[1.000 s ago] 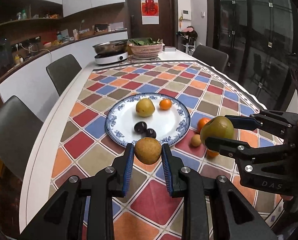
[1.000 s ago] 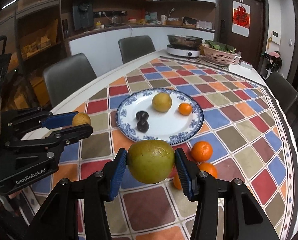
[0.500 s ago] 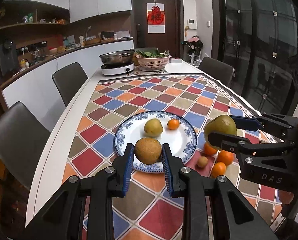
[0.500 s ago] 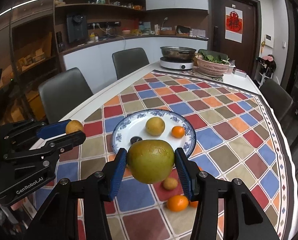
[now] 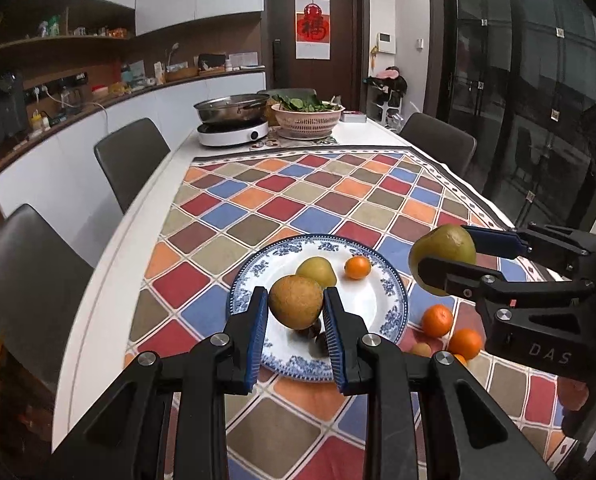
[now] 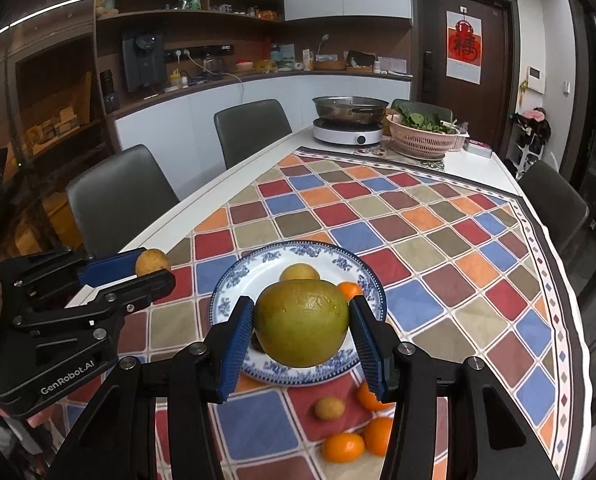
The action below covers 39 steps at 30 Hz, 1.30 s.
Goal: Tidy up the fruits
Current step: 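Carry the kiwi onto the plate with the left tool while the right tool carries the green pomelo there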
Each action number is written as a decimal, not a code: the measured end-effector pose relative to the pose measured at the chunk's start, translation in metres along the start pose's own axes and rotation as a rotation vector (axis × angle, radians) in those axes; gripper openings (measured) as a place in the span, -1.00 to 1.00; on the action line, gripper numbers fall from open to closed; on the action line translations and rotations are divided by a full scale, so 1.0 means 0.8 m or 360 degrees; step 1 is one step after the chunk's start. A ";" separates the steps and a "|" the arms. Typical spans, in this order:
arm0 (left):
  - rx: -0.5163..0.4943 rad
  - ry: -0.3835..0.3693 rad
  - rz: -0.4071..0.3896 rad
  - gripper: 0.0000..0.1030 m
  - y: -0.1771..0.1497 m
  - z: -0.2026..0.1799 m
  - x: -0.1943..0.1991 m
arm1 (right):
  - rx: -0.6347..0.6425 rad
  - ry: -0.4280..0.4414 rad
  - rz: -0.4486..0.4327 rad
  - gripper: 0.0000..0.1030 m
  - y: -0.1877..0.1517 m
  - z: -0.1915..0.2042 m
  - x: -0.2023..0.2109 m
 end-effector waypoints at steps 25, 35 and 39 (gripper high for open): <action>0.0053 -0.0144 0.0362 -0.45 0.000 0.028 -0.169 | -0.0184 -0.0091 0.0320 -0.03 0.008 -0.042 -0.137; 0.0076 -0.0198 0.0439 -0.45 -0.007 0.029 -0.199 | -0.0198 -0.0097 0.0427 -0.03 0.001 -0.052 -0.168; 0.0071 -0.0183 0.0428 -0.26 -0.003 0.031 -0.197 | -0.0213 -0.0085 0.0460 -0.03 -0.001 -0.053 -0.175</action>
Point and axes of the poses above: each gripper's, at about its wrist camera, not at the fingertips, and x roughly against the way its jaws point, z to its left, y to its top, the point moved 1 cm from there along -x, roughly the way its jaws point, and after that the axes turned 12 degrees about -x, right-handed, at the moved point
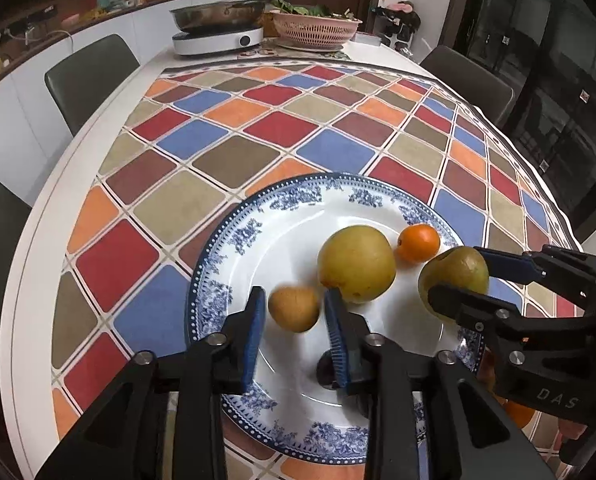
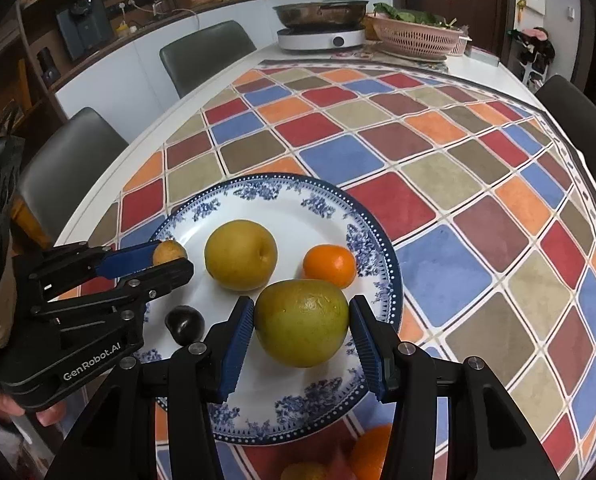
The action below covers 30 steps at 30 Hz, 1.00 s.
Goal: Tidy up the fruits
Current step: 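Carry the kiwi onto the plate with the left tool while the right tool carries the green pomelo there, then open both tools to release the kiwi and green pomelo on the plate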
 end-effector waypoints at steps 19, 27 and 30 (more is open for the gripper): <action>-0.0017 0.0276 -0.0163 0.07 -0.023 -0.032 0.111 | 0.0034 -0.0013 -0.0256 0.27 -0.017 0.003 0.087; -0.0047 0.0301 -0.0278 0.22 -0.037 -0.057 0.158 | 0.0016 -0.0009 -0.0362 0.27 -0.037 -0.001 0.137; -0.0063 0.0319 -0.0309 0.27 -0.042 -0.069 0.169 | 0.0041 -0.0027 -0.0405 0.27 -0.046 -0.003 0.154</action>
Point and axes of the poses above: each gripper's, at about its wrist camera, not at the fingertips, and x roughly against the way its jaws point, z to its left, y to its top, the point moved 1 cm from there along -x, roughly the way its jaws point, and after that the axes turned 12 degrees about -x, right-handed, at the moved point
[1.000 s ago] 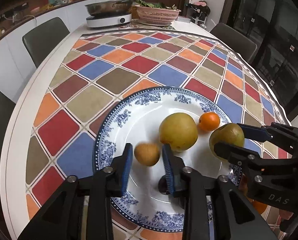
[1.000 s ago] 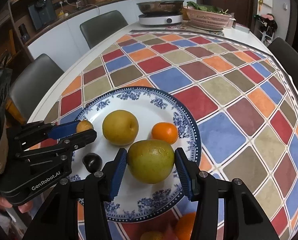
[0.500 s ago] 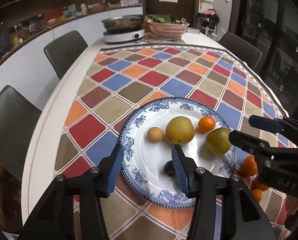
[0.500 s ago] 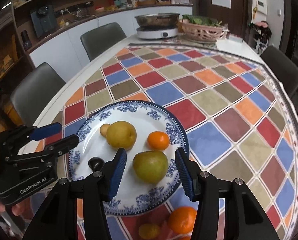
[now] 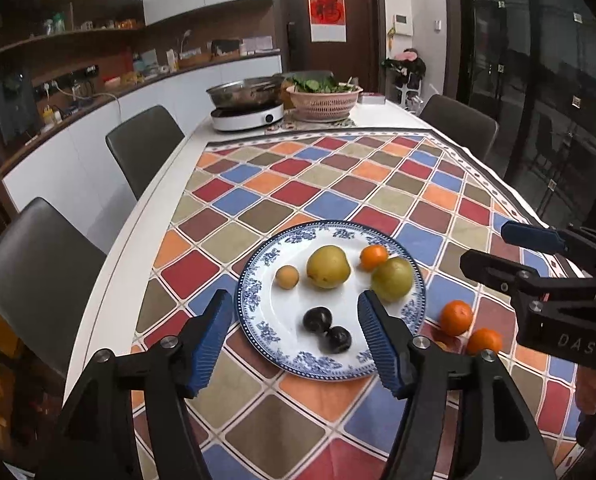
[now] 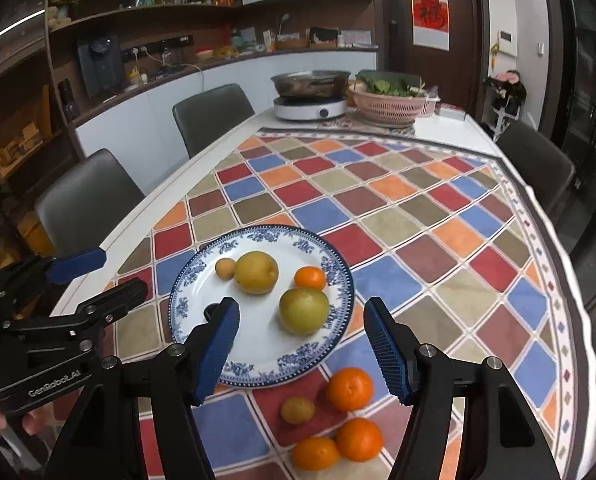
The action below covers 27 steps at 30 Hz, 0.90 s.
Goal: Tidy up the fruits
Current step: 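Open both tools to release the kiwi and green pomelo on the plate, then move both open tools back toward the oranges on the table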
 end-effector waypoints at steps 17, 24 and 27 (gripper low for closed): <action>-0.0052 -0.0075 -0.0075 0.39 -0.027 -0.068 0.039 | 0.0121 -0.0038 -0.0075 0.28 -0.033 -0.032 0.065; -0.0142 -0.0131 -0.0073 0.39 -0.034 -0.103 0.032 | 0.0222 -0.0058 -0.0044 0.28 -0.054 -0.051 0.068; -0.0202 -0.0146 -0.0065 0.39 -0.037 -0.118 0.027 | 0.0276 -0.0051 -0.0020 0.28 -0.061 -0.059 0.065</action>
Point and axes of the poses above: each gripper's, at about its wrist camera, not at the fingertips, and x roughly against the way its jaws point, z to its left, y to its top, the point moved 1 cm from there along -x, roughly the way its jaws point, and after that the axes turned 12 degrees about -x, right-handed, at the moved point
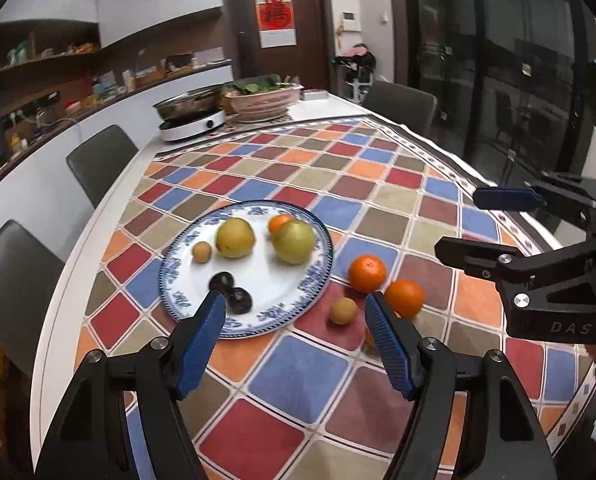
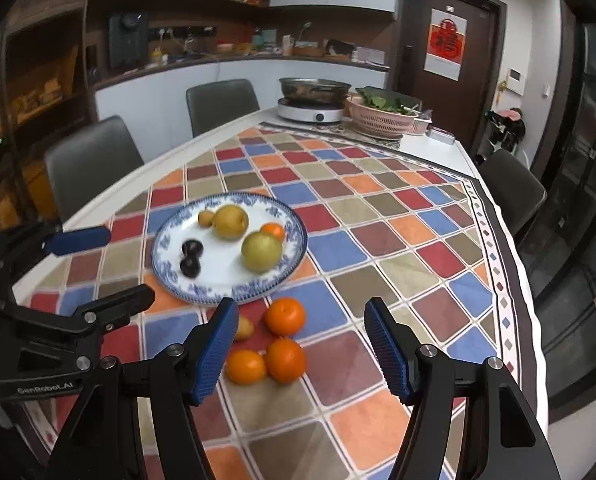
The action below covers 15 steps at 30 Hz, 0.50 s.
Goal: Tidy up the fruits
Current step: 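Move both open tools back toward the oranges on the table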
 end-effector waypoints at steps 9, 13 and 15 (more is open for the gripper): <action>-0.0175 -0.0114 0.0053 0.39 -0.003 -0.035 -0.027 | 0.0216 0.0055 0.0157 0.28 -0.026 -0.012 -0.025; -0.0242 -0.0220 0.0086 0.38 -0.008 -0.043 -0.043 | 0.0308 0.0084 0.0261 0.28 -0.040 -0.015 -0.045; -0.0277 -0.0278 0.0102 0.35 -0.011 -0.047 -0.051 | 0.0359 0.0104 0.0300 0.27 -0.046 -0.014 -0.054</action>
Point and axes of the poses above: each gripper's, at about its wrist camera, not at the fingertips, and x roughly against the way its jaws point, z to its left, y to its top, the point moved 1 cm from there along -x, roughly the way its jaws point, and after that the axes turned 12 degrees about -x, right-handed, at the moved point
